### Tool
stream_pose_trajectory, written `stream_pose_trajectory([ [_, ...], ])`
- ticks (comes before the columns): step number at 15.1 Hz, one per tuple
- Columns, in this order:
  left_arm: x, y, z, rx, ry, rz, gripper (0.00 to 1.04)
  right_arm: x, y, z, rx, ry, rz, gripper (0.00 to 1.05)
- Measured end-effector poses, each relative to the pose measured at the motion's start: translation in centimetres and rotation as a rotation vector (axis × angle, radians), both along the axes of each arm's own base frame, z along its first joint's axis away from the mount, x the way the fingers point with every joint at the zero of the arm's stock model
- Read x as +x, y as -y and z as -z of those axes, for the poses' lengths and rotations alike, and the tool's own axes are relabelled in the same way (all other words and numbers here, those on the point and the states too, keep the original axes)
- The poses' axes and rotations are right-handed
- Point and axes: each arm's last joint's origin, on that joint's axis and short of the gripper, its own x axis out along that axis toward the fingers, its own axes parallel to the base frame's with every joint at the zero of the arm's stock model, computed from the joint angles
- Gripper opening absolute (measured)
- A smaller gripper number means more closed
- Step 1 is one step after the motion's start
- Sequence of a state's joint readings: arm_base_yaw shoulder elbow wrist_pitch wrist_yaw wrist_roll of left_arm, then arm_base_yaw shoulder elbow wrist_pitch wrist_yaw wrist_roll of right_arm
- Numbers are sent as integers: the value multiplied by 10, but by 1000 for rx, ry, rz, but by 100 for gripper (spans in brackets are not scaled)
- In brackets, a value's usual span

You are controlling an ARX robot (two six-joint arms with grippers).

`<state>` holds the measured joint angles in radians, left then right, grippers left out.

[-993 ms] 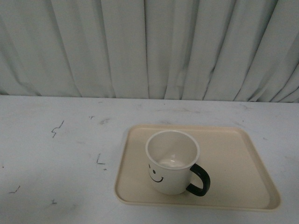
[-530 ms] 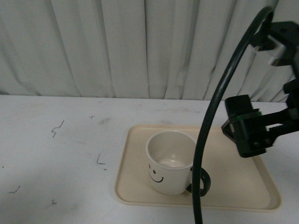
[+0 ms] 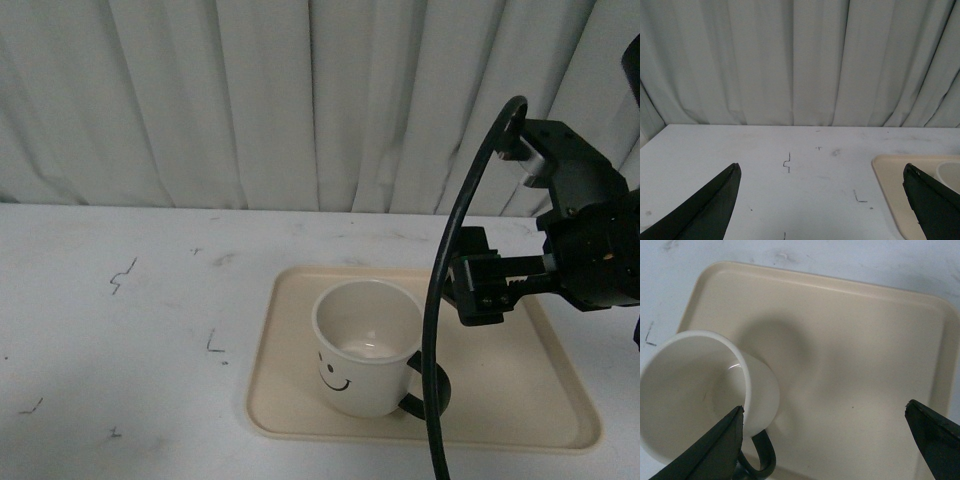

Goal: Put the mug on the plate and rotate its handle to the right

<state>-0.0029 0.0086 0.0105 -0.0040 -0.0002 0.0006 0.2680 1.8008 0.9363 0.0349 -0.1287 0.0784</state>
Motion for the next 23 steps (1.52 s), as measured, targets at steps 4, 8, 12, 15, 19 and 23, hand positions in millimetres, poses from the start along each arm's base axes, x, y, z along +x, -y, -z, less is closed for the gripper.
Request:
stream_pose_trajectory([
  [4, 0, 0, 0, 0, 0, 0, 98, 14, -12, 10, 14, -3, -34, 98],
  [8, 0, 0, 0, 0, 0, 0, 98, 28, -31, 19, 4, -19, -96, 98],
  [12, 0, 0, 0, 0, 0, 0, 98, 37, -39, 36, -66, -14, -88, 96],
  [15, 0, 0, 0, 0, 0, 0, 98, 38, -43, 41, -73, -26, -103, 67],
  [19, 0, 0, 0, 0, 0, 0, 98, 38, -45, 40, -82, -25, -135, 21],
  [23, 0, 0, 0, 0, 0, 0, 98, 34, -39, 23, -88, -24, -192, 4],
])
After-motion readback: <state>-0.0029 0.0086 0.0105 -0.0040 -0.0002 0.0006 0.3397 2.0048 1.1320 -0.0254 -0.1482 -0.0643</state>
